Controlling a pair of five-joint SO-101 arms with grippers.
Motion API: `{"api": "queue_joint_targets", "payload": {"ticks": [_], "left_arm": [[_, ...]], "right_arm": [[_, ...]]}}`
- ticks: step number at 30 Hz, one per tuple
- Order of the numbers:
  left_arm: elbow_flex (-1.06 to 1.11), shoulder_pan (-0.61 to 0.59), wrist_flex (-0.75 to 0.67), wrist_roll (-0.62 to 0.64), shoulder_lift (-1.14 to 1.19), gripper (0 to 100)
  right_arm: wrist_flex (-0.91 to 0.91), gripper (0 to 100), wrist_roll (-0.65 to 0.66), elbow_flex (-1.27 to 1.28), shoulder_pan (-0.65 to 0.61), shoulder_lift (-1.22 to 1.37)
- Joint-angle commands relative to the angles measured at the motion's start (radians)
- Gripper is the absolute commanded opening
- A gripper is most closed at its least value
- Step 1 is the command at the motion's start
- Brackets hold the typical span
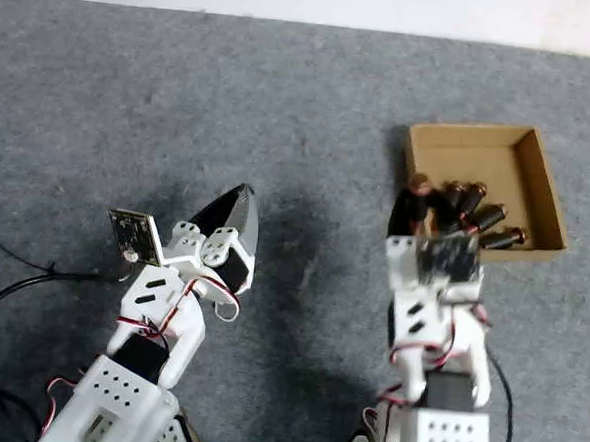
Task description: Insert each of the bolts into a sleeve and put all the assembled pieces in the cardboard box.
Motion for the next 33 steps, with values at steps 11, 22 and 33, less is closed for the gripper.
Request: {"api": "queue_joint_targets", "payload": {"ticks": [11,22,33], "left_arm": [[-0.033,-0.016,-0.005,-0.015,-0.008,1],[-0.033,-0.016,-0.005,-0.015,-0.005,1],[-0.031,-0.016,0.002,-0.017,-0.002,1]], "right_arm": [[-0.134,0.5,-0.157,-0.796,0.179,1.222],[-0.133,8.0,-0.169,-0.972,0.193,1.512],[0.041,23.8,-0.17,-0.952,0.185,1.498]]}}
